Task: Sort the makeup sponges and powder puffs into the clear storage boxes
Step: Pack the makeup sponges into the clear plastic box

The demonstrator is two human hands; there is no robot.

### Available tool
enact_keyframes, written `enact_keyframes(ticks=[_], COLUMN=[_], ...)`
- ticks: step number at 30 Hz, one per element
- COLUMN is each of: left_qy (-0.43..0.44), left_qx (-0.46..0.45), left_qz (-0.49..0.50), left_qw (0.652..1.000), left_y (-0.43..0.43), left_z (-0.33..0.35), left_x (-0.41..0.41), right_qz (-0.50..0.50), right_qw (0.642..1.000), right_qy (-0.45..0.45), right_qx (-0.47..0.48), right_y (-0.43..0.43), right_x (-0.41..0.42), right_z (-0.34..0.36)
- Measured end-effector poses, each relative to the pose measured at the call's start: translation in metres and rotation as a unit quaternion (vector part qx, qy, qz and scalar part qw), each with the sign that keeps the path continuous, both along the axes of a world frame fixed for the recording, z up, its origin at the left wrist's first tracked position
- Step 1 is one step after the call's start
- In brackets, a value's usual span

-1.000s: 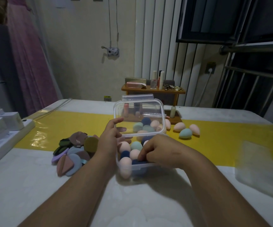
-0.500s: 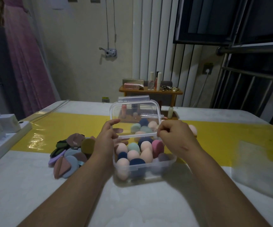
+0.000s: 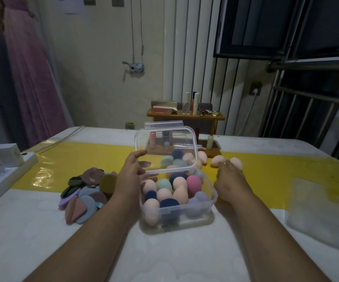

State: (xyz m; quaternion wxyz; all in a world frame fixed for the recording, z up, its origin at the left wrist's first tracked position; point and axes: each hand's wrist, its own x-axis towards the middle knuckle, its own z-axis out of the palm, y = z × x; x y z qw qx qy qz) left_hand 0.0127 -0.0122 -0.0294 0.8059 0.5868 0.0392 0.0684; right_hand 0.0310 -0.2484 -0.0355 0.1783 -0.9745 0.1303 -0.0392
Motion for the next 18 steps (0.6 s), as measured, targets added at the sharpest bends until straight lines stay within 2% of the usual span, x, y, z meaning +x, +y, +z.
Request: enact_keyframes(ticks=[4, 10, 14, 18], left_qy=[0.003, 0.008, 0.012, 0.015], left_qx=[0.003, 0.012, 0.011, 0.015], left_qz=[-0.002, -0.006, -0.006, -0.005], left_qw=[1.0, 1.0, 1.0, 1.0], left_y=[-0.0003, -0.0002, -0.0008, -0.0005], left_z=[0.0013, 0.0018, 0.0008, 0.0019], left_x=[-0.0018, -0.0028, -0.0028, -0.003], right_qz=[-0.016, -0.12, -0.116, -0.122], right_qw=[1.0, 0.993, 0.992, 0.992], right_qy=[0.009, 0.013, 0.036, -0.03], right_qx=[0.013, -0.005, -0.017, -0.003], right_y=[0.0041, 0.0026, 0.0006, 0.001], right_x=[0.0, -0.0038, -0.0073, -0.0064], right_z=[-0.0021, 0.0021, 0.0017, 0.0058])
